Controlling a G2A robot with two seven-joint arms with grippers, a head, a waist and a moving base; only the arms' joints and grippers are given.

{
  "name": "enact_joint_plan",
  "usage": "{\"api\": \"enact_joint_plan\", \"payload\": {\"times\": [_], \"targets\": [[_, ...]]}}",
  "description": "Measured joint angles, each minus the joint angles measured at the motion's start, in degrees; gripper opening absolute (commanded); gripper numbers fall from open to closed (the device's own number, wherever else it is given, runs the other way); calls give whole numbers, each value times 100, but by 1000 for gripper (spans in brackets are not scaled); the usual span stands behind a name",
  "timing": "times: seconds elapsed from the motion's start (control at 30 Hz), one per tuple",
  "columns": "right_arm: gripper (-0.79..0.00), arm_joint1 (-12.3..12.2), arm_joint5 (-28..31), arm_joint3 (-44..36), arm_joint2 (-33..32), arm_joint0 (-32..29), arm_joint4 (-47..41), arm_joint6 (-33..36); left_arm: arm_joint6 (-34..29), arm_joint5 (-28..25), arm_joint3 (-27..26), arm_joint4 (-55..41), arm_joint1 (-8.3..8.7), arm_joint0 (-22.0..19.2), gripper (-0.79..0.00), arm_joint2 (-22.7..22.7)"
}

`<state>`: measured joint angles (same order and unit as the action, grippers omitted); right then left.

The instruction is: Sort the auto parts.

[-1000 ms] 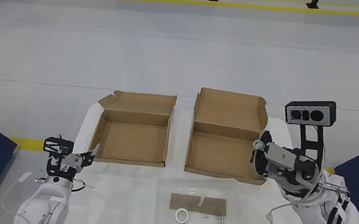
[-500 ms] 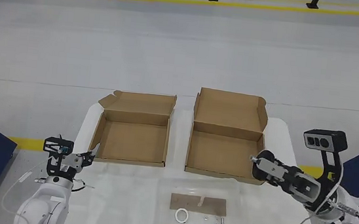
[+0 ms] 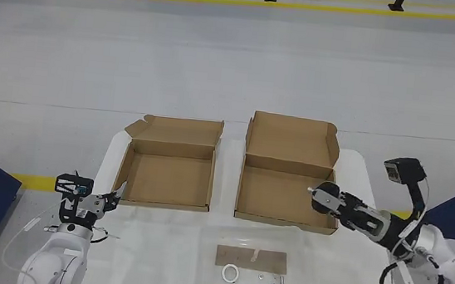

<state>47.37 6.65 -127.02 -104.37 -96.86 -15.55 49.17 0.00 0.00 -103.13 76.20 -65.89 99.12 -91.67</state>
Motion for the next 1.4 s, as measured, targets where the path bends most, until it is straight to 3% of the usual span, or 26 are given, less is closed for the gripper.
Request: {"api": "enact_joint_plan", "payload": {"times": [0.17,0.47,0.57,0.77,0.9,1.1,1.2,1.4], "targets": [[-785,-50,-560,-198,72,111,1078,303,0,0,0,0,0,0,0,0],[-785,-58,-598,-285,104,156,1228,295,0,0,0,0,0,0,0,0],[-785,-107,-886,-406,228,360,2095,511,0,0,0,0,0,0,0,0],[-785,-189,-1456,50,1215,1430,3799,1229,0,0,0,0,0,0,0,0],[-785,-145,-1641,818,2260,2426,4599,1601,0,0,0,0,0,0,0,0],[-785,60,-1894,1962,3637,3523,5099,1796,0,0,0,0,0,0,0,0],[-785,150,-1906,2396,4081,3772,5115,1822,0,0,0,0,0,0,0,0],[-785,150,-1898,2399,4074,3773,5101,1822,0,0,0,0,0,0,0,0]]}}
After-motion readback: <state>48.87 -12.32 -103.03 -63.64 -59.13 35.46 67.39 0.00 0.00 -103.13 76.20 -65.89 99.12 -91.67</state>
